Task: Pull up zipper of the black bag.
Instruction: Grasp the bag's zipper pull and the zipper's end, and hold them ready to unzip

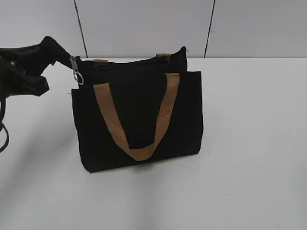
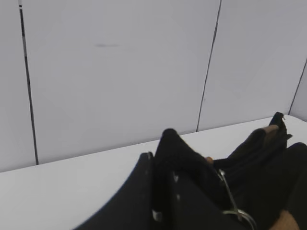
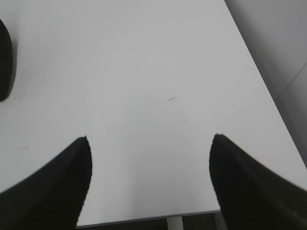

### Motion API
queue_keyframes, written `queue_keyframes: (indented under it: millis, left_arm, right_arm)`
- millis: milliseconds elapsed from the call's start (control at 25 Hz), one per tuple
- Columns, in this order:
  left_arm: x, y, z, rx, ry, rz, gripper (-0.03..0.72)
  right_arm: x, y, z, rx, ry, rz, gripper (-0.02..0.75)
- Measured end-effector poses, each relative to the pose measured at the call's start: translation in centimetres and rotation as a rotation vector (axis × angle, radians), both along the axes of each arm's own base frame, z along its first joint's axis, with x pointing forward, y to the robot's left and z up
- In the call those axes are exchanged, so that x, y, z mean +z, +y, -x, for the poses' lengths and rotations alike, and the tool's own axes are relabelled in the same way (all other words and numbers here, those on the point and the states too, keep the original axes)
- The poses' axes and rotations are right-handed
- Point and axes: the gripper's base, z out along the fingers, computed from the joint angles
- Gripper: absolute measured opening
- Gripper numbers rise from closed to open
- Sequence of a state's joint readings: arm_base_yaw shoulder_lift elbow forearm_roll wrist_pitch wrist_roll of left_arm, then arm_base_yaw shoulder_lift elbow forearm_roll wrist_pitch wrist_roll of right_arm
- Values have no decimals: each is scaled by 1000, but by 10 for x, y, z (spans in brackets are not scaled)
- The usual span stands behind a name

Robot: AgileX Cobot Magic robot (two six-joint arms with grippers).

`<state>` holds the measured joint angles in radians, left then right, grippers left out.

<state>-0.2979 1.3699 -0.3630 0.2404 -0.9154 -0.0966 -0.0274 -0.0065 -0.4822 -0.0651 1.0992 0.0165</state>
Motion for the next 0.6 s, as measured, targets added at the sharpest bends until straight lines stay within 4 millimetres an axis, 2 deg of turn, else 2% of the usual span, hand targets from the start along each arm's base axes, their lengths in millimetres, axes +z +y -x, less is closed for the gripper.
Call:
queue_keyframes:
  millis: [320,480,600]
  left_arm:
    - [14,-8,-15,-39,7,-58,15]
    - [14,-10,-14,-66,18,-65,15]
    - [14,-10,-14,-68,28,-63,15]
  right_arm:
    - [1,1,-4,6,21,-7,590]
    - [14,8,-23,95,41,-23,590]
    - [27,22,-44,285,9,-31,590]
